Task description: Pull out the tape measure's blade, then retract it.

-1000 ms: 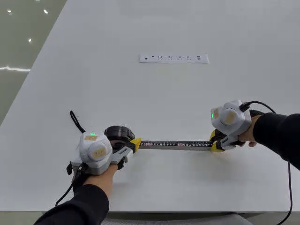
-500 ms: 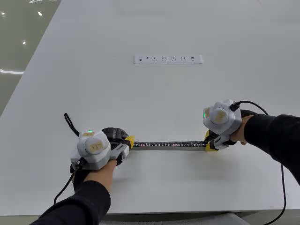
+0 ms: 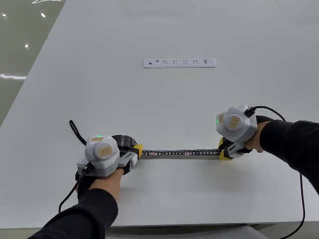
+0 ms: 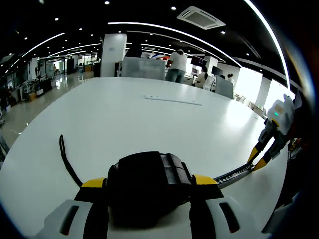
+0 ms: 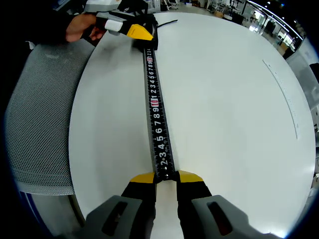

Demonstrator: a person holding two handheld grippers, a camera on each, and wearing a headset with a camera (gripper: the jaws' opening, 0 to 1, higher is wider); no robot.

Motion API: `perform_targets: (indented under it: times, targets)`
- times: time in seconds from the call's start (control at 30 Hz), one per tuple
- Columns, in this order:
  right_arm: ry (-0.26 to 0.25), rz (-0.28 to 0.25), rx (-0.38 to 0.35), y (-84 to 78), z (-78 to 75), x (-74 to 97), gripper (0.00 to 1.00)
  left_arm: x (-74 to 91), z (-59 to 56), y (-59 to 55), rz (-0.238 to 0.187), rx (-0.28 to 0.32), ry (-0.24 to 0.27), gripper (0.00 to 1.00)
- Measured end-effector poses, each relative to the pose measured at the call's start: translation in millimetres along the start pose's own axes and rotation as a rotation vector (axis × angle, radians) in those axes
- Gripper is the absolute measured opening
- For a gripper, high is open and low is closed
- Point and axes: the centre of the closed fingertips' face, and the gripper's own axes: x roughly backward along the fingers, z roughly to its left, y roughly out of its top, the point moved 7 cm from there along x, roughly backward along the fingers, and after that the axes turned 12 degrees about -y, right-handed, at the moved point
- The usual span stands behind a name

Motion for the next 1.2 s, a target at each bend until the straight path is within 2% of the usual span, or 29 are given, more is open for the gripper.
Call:
perform_targets:
  times: [0.57,0.77,1.2]
  targets:
    - [-0.031,0.038,-0.023,7.2,3.6,-0.1,0.11,-0.3,1.1,-0.4,0.010,0.017,-0.001,0.62]
    - [-0.040,0.025,-0.050,8.0,3.9,0.0,0.11,0.2,1.0,0.1,0.015,0.024,-0.006,0.62]
    - [-0.047,0.047,-0.050,12.7,4.0,-2.5,0.11,0.7,1.4,-0.2,0.022,0.036,-0.011,0.62]
